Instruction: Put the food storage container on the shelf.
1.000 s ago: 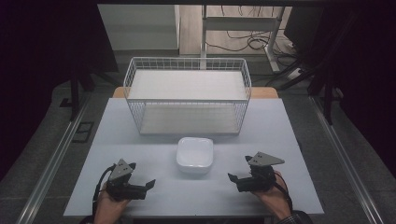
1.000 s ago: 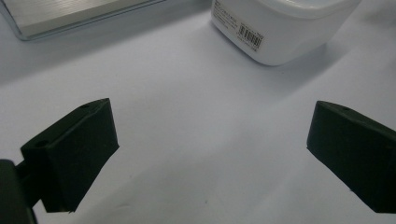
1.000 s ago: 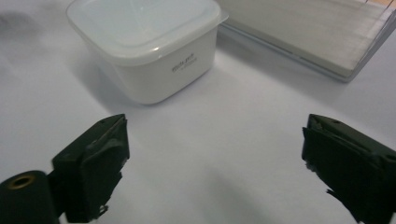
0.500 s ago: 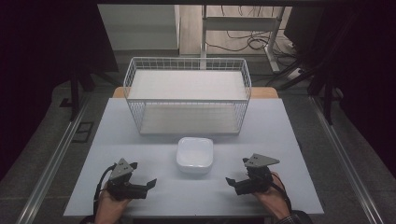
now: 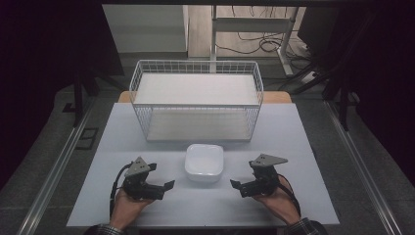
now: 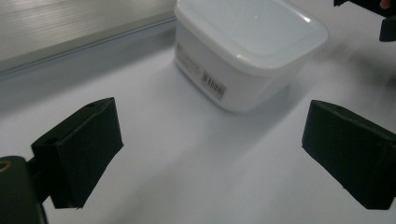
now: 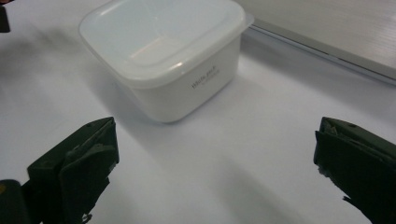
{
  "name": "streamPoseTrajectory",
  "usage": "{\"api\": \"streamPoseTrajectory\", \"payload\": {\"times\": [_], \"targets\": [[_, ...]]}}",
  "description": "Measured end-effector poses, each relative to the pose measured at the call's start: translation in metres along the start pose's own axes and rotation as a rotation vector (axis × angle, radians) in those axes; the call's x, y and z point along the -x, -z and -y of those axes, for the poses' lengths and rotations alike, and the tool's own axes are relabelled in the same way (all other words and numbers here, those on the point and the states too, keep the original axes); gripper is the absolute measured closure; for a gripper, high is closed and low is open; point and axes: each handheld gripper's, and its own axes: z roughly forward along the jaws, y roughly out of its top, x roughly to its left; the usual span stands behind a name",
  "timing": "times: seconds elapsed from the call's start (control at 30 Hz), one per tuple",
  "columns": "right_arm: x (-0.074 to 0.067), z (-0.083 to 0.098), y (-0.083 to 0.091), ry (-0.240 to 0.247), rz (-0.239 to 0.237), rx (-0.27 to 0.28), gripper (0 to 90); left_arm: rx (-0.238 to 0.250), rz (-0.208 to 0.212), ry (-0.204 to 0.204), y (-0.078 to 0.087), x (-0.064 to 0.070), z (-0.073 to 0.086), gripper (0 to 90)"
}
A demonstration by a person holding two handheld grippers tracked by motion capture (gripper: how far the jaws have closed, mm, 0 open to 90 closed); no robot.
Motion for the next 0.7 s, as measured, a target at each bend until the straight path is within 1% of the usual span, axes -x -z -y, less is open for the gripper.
{"api": "streamPoseTrajectory", "payload": {"times": [0.03,0.07,0.1,0.17,0.2,0.27,0.3,0.33,0.4,0.43,0.53,0.57,0.6,0.7], "targets": [[0.000,0.000,0.000,0.000,0.000,0.000,0.0,0.000,0.000,0.000,0.000,0.000,0.000,4.7],[-0.002,-0.004,-0.003,0.014,-0.002,0.001,0.0,-0.001,0.007,0.000,-0.003,0.000,-0.003,4.8],[-0.002,-0.006,-0.003,0.017,-0.002,0.000,0.0,-0.003,0.010,-0.003,-0.005,0.000,-0.006,4.8],[-0.004,-0.010,-0.006,0.023,-0.001,-0.016,1.8,-0.009,0.021,-0.014,-0.012,0.000,-0.015,5.1],[-0.004,-0.010,-0.006,0.023,-0.001,-0.016,1.8,-0.009,0.021,-0.014,-0.012,0.000,-0.015,5.1],[-0.004,-0.018,-0.010,0.017,-0.010,-0.022,3.7,-0.015,0.019,-0.031,-0.018,0.001,-0.025,6.7],[-0.004,-0.018,-0.010,0.017,-0.010,-0.022,3.7,-0.015,0.023,-0.036,-0.020,0.001,-0.028,6.7],[-0.003,-0.022,-0.012,0.015,-0.019,-0.013,6.0,-0.018,0.017,-0.049,-0.026,0.002,-0.037,7.9],[-0.003,-0.027,-0.015,0.007,-0.023,-0.014,6.8,-0.017,0.021,-0.061,-0.034,0.001,-0.044,8.3],[-0.002,-0.030,-0.018,0.007,-0.025,-0.016,7.2,-0.025,0.021,-0.067,-0.039,0.001,-0.048,8.3],[-0.001,-0.038,-0.026,0.006,-0.027,-0.024,7.4,-0.036,0.026,-0.079,-0.054,-0.001,-0.054,8.2],[-0.001,-0.040,-0.029,0.008,-0.027,-0.028,7.4,-0.040,0.031,-0.072,-0.059,-0.002,-0.055,8.2],[-0.001,-0.040,-0.029,0.008,-0.027,-0.028,7.4,-0.040,0.031,-0.072,-0.059,-0.002,-0.055,8.2],[0.001,-0.045,-0.042,-0.006,-0.037,-0.037,7.6,-0.053,0.043,-0.067,-0.070,-0.004,-0.056,8.1]]}}
